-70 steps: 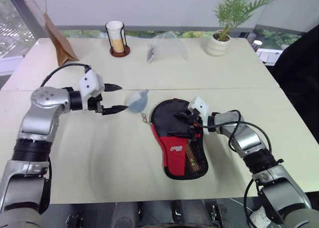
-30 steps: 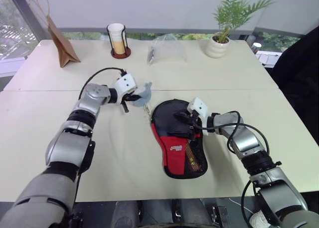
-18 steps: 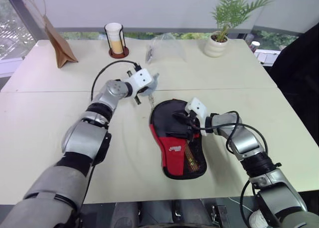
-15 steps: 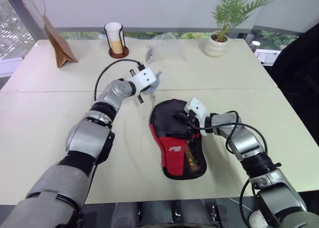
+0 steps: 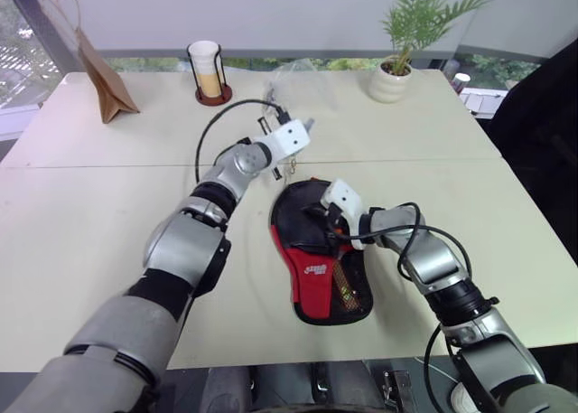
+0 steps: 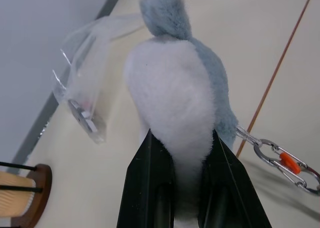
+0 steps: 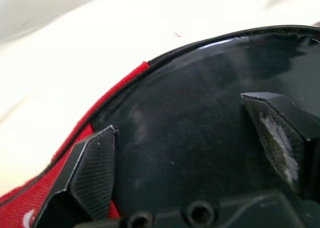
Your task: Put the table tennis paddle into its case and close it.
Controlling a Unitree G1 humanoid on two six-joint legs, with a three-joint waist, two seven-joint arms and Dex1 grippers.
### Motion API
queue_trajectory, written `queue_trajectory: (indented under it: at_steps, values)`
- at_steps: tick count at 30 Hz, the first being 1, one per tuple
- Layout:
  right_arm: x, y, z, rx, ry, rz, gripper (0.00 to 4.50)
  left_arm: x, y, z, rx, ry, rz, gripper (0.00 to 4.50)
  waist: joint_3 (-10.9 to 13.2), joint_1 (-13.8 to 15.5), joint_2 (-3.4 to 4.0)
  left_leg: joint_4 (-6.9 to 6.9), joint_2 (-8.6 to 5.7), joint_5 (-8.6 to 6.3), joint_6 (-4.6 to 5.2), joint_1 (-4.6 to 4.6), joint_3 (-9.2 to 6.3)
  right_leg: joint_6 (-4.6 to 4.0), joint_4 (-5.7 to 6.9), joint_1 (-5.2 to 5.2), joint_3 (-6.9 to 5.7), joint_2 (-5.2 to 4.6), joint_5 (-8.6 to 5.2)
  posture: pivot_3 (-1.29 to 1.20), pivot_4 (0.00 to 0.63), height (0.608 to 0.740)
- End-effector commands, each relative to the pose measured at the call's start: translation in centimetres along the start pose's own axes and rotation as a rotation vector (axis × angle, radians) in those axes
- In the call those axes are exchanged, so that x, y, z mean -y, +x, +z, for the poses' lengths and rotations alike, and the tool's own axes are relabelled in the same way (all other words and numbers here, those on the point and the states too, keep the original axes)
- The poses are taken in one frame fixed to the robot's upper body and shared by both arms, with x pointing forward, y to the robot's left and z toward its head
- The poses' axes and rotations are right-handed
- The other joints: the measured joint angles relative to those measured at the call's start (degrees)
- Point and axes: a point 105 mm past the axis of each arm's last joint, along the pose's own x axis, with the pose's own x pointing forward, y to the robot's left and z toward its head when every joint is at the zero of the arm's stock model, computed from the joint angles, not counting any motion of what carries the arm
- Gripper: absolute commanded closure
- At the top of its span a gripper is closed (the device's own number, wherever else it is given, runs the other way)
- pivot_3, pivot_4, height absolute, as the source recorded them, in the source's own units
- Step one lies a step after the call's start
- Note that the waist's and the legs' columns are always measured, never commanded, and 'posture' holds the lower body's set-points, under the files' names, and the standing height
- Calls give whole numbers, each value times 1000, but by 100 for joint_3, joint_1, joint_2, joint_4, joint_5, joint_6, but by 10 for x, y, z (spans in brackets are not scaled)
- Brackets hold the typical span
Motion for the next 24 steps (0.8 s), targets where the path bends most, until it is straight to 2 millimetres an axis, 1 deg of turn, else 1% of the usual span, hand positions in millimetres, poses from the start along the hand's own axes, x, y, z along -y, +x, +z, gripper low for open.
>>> queue_trajectory:
  at_steps: [1, 8, 13, 21, 24]
  values:
    - [-38, 17, -51, -188, 96, 108, 0, -19, 4, 40, 96, 35, 78, 4484, 0, 5, 0, 0, 0, 0, 0, -1, 0, -1, 0, 0, 0, 0, 0, 0, 150, 734]
    - [-43, 18, -52, -200, 124, 103, 0, -1, 10, 63, 154, 42, 38, 4484, 0, 3, 0, -1, 0, 0, 0, -5, 0, -4, -2, -5, 0, 0, -2, 0, 150, 734]
    - [-45, 19, -53, -211, 138, 100, 0, 7, 12, 71, 176, 41, 21, 4484, 0, 4, 0, -1, 0, 0, 0, -7, 0, -5, -3, -7, 0, 0, -3, 0, 150, 734]
    - [-47, 20, -53, -214, 151, 91, 0, 29, 16, 94, 237, 20, -29, 4484, 0, 15, 0, -1, -1, 0, 0, -16, 0, -6, -4, -15, 0, -1, -3, 0, 150, 734]
    - [-48, 20, -53, -216, 155, 88, 0, 35, 16, 100, 254, 12, -46, 4484, 0, 15, 0, -1, -1, 0, 0, -21, 0, -5, -4, -21, 0, -1, -3, 0, 150, 734]
